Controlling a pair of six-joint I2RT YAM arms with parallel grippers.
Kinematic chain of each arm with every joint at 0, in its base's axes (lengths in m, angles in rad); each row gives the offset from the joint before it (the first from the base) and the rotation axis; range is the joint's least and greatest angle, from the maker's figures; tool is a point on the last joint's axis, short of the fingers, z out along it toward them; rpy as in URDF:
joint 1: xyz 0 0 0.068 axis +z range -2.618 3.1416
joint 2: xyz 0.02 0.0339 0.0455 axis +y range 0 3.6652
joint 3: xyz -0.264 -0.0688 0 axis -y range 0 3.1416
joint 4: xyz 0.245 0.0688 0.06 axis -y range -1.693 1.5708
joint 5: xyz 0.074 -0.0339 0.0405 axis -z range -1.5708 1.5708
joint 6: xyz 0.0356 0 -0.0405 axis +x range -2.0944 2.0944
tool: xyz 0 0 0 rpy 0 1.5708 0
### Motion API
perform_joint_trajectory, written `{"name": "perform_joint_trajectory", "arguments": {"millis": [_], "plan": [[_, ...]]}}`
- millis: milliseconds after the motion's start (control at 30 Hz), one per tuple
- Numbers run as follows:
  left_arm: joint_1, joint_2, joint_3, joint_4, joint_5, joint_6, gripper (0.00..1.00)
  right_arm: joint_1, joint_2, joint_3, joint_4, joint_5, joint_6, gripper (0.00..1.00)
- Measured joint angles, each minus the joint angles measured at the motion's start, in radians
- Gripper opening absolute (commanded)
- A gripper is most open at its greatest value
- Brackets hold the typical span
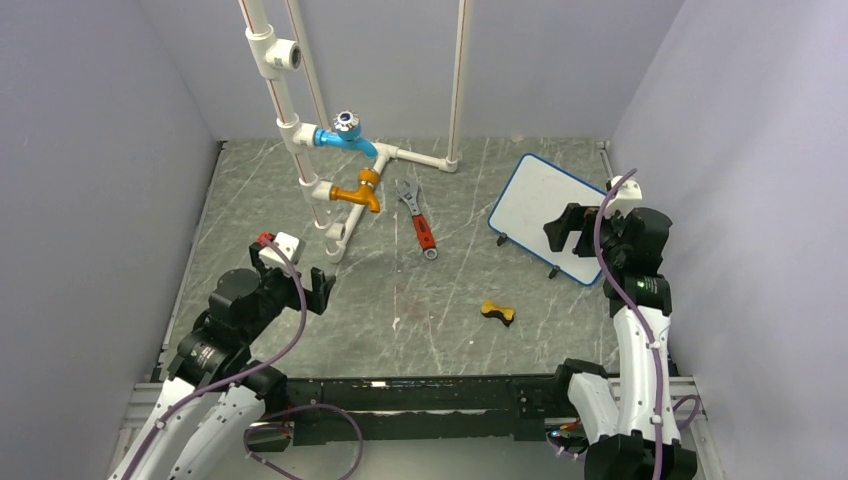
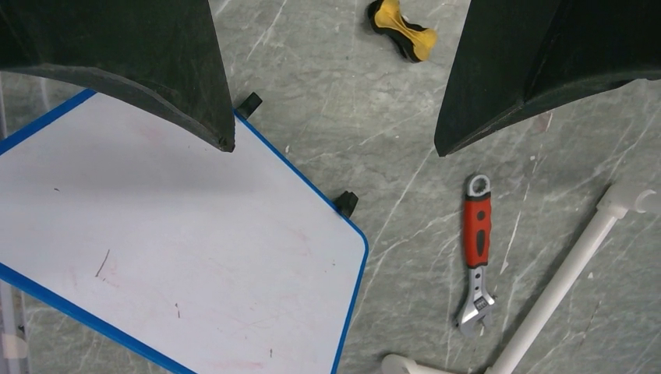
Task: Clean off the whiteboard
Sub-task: Reset both arms
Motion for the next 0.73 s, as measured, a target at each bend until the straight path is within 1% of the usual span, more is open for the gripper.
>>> {"name": "perform_joint_trajectory", "arguments": {"millis": [367,733], "plan": [[0.010,-0.002,-0.005,-0.002,0.010,0.000,0.99,-0.010,0.021,0.000,0.000,-0.067,-0.031,1.00],[0.034,-0.005,-0.005,0.000,0.023,0.000,0.99,-0.021,0.035,0.000,-0.001,-0.091,-0.066,1.00]]}}
